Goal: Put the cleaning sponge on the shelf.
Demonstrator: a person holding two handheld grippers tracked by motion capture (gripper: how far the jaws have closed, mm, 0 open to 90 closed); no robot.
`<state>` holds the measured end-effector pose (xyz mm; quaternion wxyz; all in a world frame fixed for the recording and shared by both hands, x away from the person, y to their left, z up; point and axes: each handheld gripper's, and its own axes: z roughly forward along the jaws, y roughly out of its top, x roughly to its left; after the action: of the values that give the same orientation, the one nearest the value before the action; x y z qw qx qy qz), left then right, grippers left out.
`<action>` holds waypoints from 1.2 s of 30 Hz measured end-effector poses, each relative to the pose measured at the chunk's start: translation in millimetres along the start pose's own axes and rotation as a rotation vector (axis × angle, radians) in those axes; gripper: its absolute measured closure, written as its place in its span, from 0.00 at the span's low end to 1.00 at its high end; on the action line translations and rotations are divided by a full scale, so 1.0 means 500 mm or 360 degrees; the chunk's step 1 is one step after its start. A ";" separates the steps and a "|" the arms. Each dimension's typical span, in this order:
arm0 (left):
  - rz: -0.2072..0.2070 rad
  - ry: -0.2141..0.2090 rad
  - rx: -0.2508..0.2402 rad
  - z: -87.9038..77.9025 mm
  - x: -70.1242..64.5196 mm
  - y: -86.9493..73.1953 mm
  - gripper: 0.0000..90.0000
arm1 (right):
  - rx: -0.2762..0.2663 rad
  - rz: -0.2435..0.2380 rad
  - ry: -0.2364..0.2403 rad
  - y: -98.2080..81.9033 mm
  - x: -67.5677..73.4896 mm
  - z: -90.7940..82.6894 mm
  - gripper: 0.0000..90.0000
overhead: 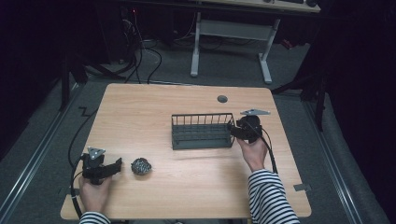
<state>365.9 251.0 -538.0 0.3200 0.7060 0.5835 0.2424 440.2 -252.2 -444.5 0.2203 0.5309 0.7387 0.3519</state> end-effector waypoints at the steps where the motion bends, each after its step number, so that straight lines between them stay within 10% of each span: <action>1: -0.0001 -0.0002 0.0001 0.000 0.000 0.000 0.22 | 0.0008 -0.0003 -0.0005 0.000 0.001 0.001 0.61; 36: 0.0019 0.0007 0.0006 0.001 -0.002 0.001 0.22 | 0.0106 -0.0148 0.0082 -0.041 0.003 -0.037 0.80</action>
<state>366.5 249.7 -538.1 0.3158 0.7096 0.5803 0.2448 414.0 -260.2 -447.6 0.1996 0.4938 0.7794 0.3300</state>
